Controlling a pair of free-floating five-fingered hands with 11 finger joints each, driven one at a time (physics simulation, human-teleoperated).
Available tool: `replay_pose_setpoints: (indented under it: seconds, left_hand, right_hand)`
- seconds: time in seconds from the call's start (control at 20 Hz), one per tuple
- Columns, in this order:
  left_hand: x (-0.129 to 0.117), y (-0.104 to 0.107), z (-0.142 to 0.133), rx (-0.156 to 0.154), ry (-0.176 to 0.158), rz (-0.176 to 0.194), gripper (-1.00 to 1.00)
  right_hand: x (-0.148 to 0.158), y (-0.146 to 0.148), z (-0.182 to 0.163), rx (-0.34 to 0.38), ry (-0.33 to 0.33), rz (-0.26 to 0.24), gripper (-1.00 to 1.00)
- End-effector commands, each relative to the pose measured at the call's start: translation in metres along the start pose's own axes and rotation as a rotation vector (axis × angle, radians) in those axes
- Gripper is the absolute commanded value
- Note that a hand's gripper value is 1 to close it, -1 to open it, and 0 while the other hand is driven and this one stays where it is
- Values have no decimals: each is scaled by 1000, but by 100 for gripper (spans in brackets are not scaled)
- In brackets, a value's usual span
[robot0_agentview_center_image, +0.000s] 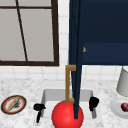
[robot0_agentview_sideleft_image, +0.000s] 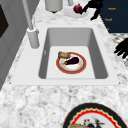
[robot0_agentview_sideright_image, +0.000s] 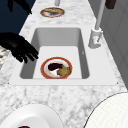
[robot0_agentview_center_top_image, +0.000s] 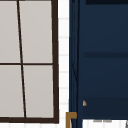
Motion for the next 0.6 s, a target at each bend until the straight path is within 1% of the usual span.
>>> replay_pose_setpoints:
  seconds: [0.0, 0.2, 0.4, 0.55]
  left_hand:
    - [0, 0, 0, 0, 0, 0, 0]
    - [0, 0, 0, 7, 5, -14, 0]
    - [-1, 0, -1, 11, 8, -22, 0]
    - [-1, 0, -1, 13, 10, -26, 0]
  right_hand:
    - [-6, 0, -3, 0, 0, 0, -100]
    - [-20, -9, -7, 16, -12, -23, -100]
    - [-34, -17, -15, 53, -17, -19, -100]
    - [-46, -22, -23, 68, -17, -30, -100]
